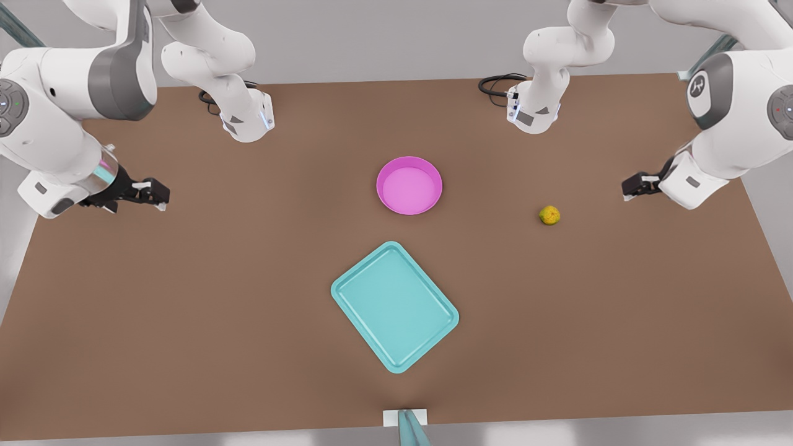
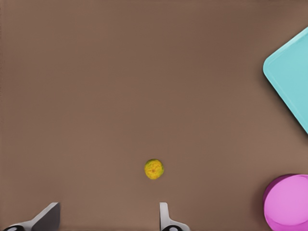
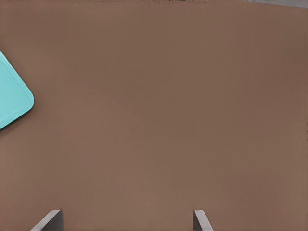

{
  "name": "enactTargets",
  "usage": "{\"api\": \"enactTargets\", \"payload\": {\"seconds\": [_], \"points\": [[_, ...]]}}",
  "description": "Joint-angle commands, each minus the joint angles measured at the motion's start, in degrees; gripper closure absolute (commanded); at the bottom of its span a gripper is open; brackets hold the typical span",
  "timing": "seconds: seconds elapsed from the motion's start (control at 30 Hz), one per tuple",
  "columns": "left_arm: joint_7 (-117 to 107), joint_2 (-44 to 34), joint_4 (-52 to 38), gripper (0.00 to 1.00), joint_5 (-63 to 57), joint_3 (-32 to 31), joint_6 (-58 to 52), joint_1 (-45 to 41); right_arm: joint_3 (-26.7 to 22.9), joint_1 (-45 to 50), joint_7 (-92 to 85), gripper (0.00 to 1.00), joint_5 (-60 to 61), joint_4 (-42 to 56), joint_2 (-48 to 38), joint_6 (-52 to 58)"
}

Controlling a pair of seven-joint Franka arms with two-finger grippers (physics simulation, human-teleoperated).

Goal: Place the orange on the plate with the left arm and the plate on the tray with the right arm

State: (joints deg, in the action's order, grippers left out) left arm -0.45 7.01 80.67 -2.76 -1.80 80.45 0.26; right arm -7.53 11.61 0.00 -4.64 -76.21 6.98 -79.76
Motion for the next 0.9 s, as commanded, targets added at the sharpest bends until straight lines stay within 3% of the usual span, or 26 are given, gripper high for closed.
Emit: {"api": "enactTargets", "payload": {"seconds": [0.0, 0.07, 0.13, 0.2, 0.33, 0.87], "points": [[-2.6, 0.1, 0.0, 0.00, -0.3, 0.0, 0.1, -0.3, 0.0, 0.2, -0.8, 0.00, -0.2, 0.0, 0.0, -2.3], [-3.3, 2.1, 1.2, 0.00, -0.4, 0.1, 0.0, -0.3, 0.0, 0.2, -0.8, 0.00, -0.2, -0.1, 0.0, -2.3], [-4.4, 5.3, 11.7, 0.00, -0.9, 0.2, 2.8, -0.3, 0.0, 0.2, -0.8, 0.00, -0.2, -0.1, 0.0, -2.3], [-3.7, 5.0, 29.9, 0.00, -0.9, 0.2, 21.2, -0.3, 0.0, 0.2, -0.8, 0.00, -0.1, -0.1, 0.5, -2.2], [-2.3, 5.5, 44.7, 0.00, -0.4, 1.5, 41.9, -0.3, 0.0, 0.2, -0.9, 0.00, 0.0, -0.2, 0.8, -2.2], [5.5, 10.6, 50.2, 0.00, 3.0, 1.5, 48.5, -2.3, 0.0, 0.2, -0.7, 0.00, 0.5, -0.3, 1.8, -1.7]]}}
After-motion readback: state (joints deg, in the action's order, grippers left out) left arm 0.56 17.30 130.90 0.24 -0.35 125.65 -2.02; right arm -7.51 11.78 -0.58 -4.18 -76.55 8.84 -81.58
